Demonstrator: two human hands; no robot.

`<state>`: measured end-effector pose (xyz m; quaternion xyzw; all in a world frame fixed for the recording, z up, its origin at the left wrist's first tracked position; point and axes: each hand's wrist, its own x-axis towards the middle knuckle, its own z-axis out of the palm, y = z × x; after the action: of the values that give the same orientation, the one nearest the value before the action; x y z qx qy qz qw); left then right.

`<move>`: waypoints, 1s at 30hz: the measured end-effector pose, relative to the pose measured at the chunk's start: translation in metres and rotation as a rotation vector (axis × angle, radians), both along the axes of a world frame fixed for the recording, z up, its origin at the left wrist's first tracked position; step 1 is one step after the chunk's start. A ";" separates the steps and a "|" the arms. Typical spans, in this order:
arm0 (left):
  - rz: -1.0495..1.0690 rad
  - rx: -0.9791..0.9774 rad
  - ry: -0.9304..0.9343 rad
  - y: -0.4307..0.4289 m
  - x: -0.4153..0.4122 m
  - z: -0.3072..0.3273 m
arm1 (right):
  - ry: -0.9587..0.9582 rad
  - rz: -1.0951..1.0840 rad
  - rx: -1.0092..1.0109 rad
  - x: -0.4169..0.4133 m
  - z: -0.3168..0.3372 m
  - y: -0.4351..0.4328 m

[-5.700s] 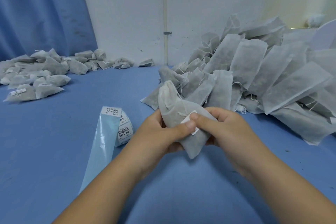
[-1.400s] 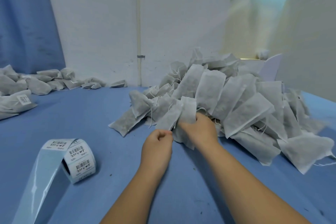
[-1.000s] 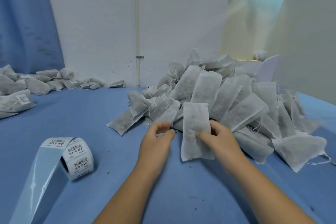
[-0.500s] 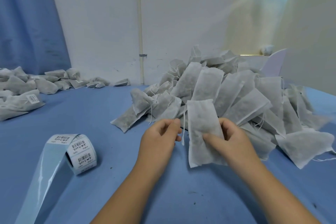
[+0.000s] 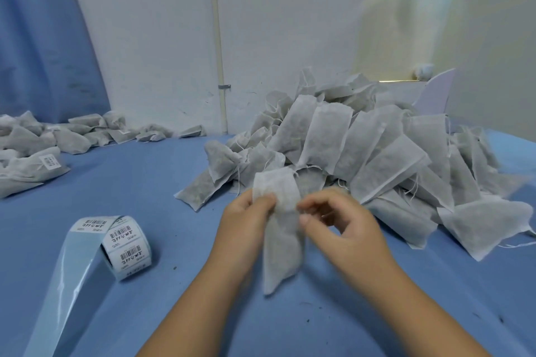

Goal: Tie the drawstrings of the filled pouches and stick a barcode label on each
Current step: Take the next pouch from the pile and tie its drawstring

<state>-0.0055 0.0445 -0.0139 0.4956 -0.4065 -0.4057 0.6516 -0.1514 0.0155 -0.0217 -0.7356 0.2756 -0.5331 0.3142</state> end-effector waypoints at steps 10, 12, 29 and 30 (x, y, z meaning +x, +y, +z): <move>-0.238 0.046 -0.126 0.010 0.012 0.012 | 0.076 0.090 0.243 -0.011 0.008 -0.005; -0.206 0.075 -0.208 0.009 0.013 0.011 | 0.083 0.034 0.231 -0.010 0.008 -0.005; -0.341 0.038 -0.781 0.007 0.027 0.006 | 0.053 0.113 0.597 -0.022 0.030 -0.014; -0.368 0.043 -0.765 0.008 0.025 0.006 | 0.003 0.146 0.603 -0.020 0.033 -0.014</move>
<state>0.0198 0.0530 -0.0080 0.5430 -0.6922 -0.3105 0.3601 -0.1719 0.0018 0.0113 -0.6276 0.3685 -0.4023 0.5554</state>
